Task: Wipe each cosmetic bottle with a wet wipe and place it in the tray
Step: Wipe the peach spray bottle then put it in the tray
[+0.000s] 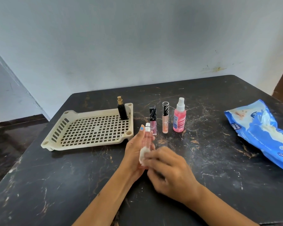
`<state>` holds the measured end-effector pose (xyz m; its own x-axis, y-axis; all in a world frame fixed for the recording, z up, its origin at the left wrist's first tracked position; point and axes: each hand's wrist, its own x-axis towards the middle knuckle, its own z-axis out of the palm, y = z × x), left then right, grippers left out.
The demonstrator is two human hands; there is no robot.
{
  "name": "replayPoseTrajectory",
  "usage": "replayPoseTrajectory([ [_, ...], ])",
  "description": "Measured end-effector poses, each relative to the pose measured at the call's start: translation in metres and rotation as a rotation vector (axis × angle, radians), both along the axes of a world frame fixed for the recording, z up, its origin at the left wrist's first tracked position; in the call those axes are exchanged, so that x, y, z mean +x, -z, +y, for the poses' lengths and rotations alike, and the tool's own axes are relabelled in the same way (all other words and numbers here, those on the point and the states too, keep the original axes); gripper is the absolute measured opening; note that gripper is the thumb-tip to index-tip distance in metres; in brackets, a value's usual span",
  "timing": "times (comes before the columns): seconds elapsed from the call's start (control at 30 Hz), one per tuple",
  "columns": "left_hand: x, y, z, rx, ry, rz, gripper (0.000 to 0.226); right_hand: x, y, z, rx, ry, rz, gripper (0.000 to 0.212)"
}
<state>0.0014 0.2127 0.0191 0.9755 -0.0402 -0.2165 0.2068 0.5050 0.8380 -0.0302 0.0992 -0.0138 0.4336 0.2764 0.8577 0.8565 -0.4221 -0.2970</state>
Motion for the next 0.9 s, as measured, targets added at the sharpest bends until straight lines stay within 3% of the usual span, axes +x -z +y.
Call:
replayPoseTrajectory([
  [0.1,0.001,0.001,0.001,-0.02,0.017,0.026,0.036,0.0,0.001,0.0,-0.034,-0.037,-0.042,0.012],
  [0.3,-0.003,0.0,0.0,0.037,0.156,-0.091,0.031,0.02,-0.001,-0.006,0.24,0.233,0.142,0.021],
  [0.57,0.004,0.001,0.002,0.009,0.032,0.06,0.04,-0.003,-0.003,0.0,-0.028,-0.064,-0.036,0.015],
  [0.73,-0.001,0.001,0.001,-0.015,0.195,-0.014,0.038,0.013,-0.001,-0.005,0.21,0.175,0.098,0.022],
  [0.9,-0.001,0.0,0.002,-0.005,0.141,0.012,0.036,0.01,-0.001,-0.001,0.078,0.158,0.046,0.021],
])
